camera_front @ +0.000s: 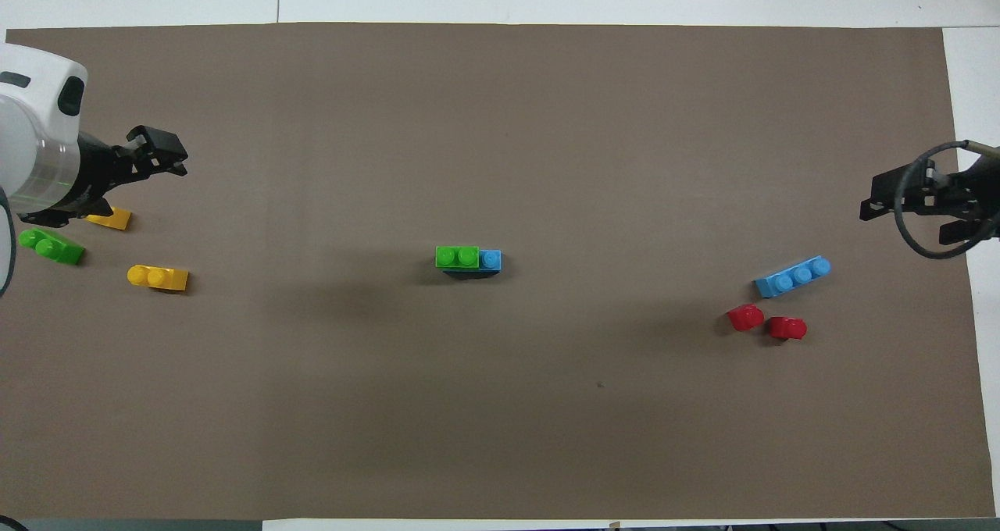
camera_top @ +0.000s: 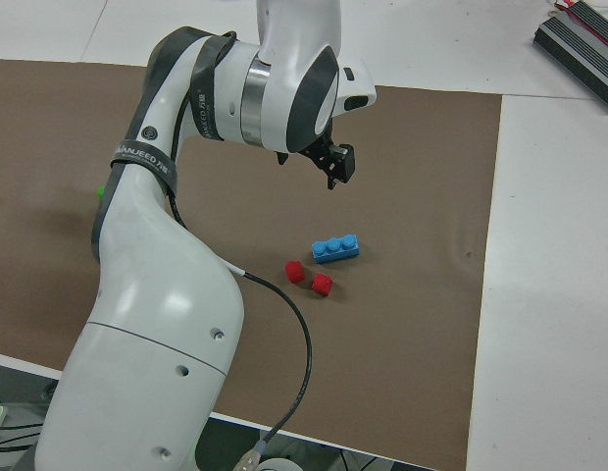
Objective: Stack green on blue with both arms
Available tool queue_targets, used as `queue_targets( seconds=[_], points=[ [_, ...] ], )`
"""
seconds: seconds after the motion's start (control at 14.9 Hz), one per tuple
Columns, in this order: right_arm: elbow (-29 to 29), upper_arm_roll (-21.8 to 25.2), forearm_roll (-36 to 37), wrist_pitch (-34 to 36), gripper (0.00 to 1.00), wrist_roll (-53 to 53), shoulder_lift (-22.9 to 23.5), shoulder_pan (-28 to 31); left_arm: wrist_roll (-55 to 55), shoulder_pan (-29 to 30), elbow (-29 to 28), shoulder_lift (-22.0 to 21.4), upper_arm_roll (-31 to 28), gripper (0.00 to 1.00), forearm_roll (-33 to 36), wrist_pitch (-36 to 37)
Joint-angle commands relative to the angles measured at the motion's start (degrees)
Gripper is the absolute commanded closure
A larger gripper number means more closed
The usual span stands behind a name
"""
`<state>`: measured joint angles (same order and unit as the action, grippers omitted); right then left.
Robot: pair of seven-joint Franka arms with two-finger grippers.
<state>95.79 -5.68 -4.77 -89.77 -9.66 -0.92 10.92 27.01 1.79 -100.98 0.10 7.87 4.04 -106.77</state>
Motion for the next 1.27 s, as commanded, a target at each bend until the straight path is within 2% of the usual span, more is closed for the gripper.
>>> queue_targets(
  seconds=[0.0,0.13,0.34,0.6,1.21],
  points=[
    [-1.21,-0.82,2.74,2.92,0.0,5.42,-1.89,-0.37,-11.6,1.2,4.37,0.08,0.21,0.0,-2.19,6.99],
    [-1.31,-0.91,4.07,3.29,0.0,10.7,-1.89,-0.73,-15.83,1.64,7.01,0.25,0.3,0.0,-2.89,12.26],
    [-1.22,-0.83,4.59,2.06,0.0,10.63,-1.46,-1.08,-18.66,1.46,7.73,-0.36,0.39,0.0,-3.16,17.64],
    [-1.04,-0.83,6.18,-0.05,0.01,10.37,-1.19,-0.99,-20.16,1.55,7.73,-0.54,0.48,0.0,-3.16,18.0],
    [-1.04,-0.83,5.39,0.03,0.01,9.4,-1.1,-0.82,-24.98,1.73,7.81,-0.45,0.3,0.0,-5.18,15.63]
  ],
)
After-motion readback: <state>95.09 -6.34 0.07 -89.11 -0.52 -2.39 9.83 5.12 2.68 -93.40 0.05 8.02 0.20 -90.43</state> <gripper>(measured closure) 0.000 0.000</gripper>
